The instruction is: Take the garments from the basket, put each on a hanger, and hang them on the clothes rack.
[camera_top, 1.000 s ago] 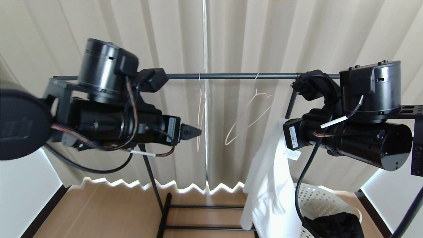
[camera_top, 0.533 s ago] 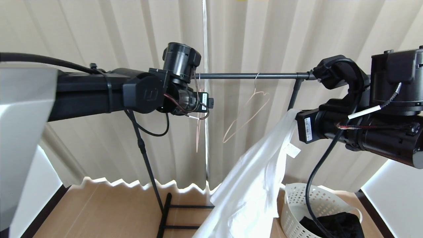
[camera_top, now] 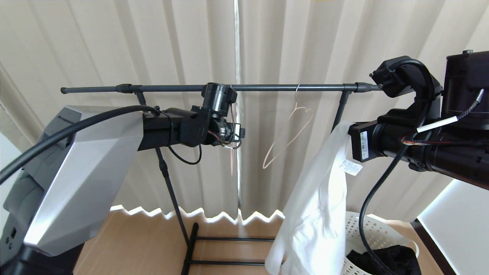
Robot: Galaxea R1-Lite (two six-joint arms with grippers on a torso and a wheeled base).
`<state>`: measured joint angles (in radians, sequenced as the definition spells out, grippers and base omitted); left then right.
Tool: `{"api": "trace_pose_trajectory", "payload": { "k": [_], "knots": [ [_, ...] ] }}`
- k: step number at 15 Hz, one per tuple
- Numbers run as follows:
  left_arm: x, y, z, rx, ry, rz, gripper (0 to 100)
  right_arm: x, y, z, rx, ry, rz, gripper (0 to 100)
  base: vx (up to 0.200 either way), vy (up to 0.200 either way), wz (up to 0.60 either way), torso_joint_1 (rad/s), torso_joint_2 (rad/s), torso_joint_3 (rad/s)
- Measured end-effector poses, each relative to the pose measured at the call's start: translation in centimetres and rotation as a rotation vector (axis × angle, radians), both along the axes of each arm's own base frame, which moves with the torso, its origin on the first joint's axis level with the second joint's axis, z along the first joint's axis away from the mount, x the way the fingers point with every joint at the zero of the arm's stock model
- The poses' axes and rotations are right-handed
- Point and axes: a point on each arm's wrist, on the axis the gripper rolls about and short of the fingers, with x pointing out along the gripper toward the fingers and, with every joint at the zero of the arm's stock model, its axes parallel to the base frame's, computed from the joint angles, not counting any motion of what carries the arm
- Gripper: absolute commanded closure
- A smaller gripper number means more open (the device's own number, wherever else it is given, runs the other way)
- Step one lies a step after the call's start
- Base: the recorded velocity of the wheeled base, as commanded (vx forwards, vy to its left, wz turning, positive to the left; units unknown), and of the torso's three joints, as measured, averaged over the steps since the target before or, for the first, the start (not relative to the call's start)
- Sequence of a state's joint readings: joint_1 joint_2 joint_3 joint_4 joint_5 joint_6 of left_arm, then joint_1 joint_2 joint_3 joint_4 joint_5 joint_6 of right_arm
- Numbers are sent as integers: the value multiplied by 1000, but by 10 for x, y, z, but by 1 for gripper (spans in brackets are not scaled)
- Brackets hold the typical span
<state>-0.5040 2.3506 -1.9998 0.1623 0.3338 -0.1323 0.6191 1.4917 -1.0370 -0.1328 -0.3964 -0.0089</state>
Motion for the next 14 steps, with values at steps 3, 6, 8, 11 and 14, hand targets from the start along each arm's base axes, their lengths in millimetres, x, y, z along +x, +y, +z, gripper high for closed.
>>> {"api": "trace_pose_trajectory", "payload": {
  "k": [3, 6, 8, 11, 14],
  "knots": [
    [11, 2, -16, 1, -4, 11, 0, 1, 1, -1, -2, 2, 0, 100, 0, 0, 0, 0, 0, 0],
    [22, 5, -29, 6, -18, 20, 0, 2, 1, -2, -8, 5, 0, 100, 0, 0, 0, 0, 0, 0],
    [26, 6, -37, 8, -19, 23, 0, 3, 0, -2, -9, 6, -3, 100, 0, 0, 0, 0, 0, 0],
    [29, 6, -41, 30, -30, 8, 0, 4, 1, -4, -10, 11, -2, 100, 0, 0, 0, 0, 0, 0],
    [30, 6, -44, 34, -26, 2, 100, 6, 2, -6, -14, 16, -3, 100, 0, 0, 0, 0, 0, 0]
  ]
}}
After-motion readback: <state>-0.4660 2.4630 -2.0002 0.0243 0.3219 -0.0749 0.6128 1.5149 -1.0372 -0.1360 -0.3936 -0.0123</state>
